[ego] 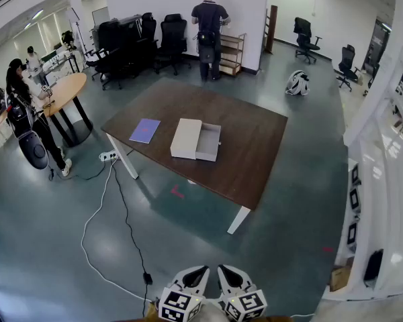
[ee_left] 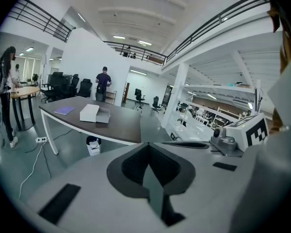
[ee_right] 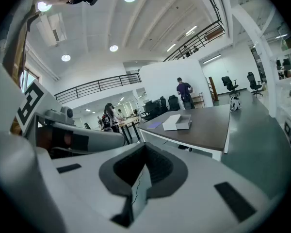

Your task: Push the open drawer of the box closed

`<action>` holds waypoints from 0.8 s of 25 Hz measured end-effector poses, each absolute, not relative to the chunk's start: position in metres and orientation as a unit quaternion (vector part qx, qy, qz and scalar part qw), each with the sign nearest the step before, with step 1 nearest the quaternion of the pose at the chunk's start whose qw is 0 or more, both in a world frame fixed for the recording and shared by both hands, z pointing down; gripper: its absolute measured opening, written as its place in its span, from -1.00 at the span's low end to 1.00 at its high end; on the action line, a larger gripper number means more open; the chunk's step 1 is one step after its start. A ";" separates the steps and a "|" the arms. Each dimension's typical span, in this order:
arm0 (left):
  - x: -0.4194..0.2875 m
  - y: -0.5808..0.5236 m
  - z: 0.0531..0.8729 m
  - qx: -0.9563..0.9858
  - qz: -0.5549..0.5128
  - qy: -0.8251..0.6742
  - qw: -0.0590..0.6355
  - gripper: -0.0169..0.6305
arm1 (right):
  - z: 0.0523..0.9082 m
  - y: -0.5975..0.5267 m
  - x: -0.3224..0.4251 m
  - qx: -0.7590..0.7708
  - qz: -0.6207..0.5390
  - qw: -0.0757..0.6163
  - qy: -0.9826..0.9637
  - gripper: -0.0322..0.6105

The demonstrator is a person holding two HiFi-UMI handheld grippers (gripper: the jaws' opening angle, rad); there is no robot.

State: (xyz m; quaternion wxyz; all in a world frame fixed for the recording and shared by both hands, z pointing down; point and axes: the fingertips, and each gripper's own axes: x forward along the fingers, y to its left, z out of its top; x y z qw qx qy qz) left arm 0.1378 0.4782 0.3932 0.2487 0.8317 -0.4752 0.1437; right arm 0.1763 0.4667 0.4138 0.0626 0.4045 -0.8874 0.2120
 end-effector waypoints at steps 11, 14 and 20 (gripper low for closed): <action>0.146 0.483 0.386 0.838 0.137 -0.478 0.226 -0.93 | 0.405 0.478 0.176 0.381 0.210 0.057 -0.899 -0.89; 0.146 0.484 0.385 0.838 0.137 -0.477 0.226 -0.93 | 0.392 0.477 0.173 0.372 0.211 0.037 -0.903 -0.89; 0.133 0.484 0.386 0.836 0.134 -0.480 0.227 -0.93 | 0.385 0.480 0.161 0.361 0.206 0.021 -0.909 -0.89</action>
